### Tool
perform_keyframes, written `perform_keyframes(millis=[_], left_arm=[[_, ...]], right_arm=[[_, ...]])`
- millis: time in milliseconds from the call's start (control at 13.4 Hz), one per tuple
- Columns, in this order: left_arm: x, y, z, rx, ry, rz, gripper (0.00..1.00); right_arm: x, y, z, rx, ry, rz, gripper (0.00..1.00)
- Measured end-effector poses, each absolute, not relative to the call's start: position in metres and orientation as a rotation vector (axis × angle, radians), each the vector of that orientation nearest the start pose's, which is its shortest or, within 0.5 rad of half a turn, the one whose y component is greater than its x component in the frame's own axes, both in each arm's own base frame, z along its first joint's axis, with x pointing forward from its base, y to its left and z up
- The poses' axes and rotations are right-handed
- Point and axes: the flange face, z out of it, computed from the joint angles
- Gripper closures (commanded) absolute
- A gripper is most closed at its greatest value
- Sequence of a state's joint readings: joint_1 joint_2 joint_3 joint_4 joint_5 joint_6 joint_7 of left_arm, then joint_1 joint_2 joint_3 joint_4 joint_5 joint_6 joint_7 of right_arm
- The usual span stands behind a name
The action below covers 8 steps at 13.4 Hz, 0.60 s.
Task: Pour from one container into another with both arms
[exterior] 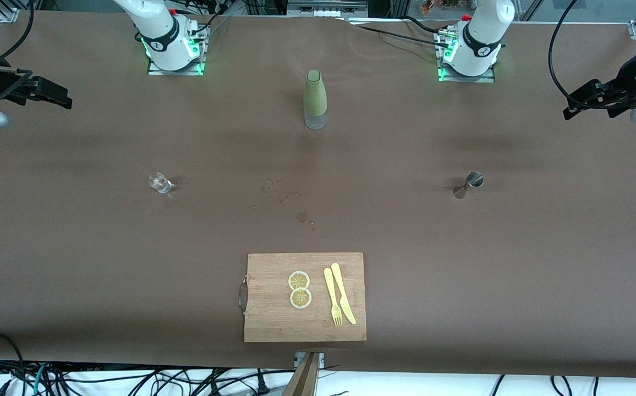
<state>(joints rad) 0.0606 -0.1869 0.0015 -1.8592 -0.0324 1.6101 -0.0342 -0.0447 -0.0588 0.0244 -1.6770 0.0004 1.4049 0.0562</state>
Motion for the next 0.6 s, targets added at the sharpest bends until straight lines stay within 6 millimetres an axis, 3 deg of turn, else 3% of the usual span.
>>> perform_keyframes(millis=[595], left_arm=[[0.499,0.035,0.576,-3.169,-0.178,0.164,0.00]], right_arm=[[0.515,-0.010,0.594,-3.126,0.121,0.335,0.00]])
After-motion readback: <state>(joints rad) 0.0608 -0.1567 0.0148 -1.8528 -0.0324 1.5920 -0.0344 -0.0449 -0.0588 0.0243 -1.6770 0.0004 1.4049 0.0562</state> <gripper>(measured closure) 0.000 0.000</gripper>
